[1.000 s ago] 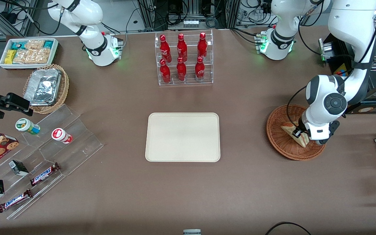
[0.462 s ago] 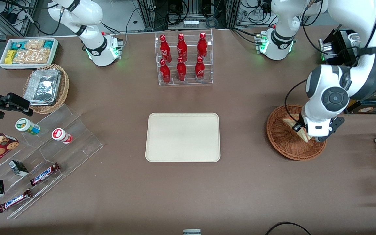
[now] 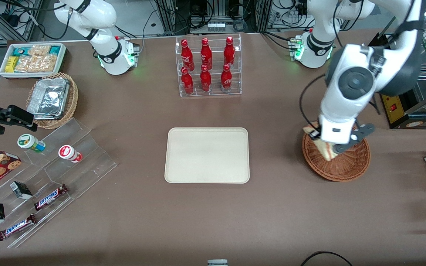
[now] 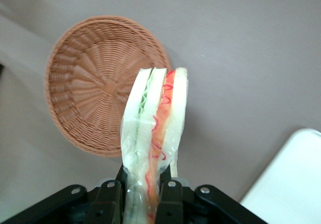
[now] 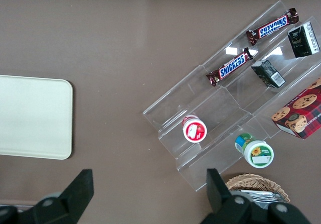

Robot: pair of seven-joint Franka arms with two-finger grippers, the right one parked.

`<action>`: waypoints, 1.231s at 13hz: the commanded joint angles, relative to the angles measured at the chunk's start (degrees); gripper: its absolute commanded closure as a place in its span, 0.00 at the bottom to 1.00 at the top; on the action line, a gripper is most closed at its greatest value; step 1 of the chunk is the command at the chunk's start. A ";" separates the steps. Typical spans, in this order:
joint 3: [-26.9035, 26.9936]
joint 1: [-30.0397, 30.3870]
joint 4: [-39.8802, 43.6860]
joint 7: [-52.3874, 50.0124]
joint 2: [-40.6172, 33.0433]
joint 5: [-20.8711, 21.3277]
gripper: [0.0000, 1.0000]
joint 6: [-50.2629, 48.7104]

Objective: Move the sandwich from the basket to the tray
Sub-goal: 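Lift the sandwich with the left gripper and carry it toward the white tray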

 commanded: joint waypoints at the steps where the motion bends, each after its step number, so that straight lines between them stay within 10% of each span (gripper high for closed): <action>1: 0.80 -6.03 2.05 0.86 2.09 -0.63 0.96 0.00; 16: 0.97 -19.06 6.09 -3.19 20.81 1.74 0.95 23.38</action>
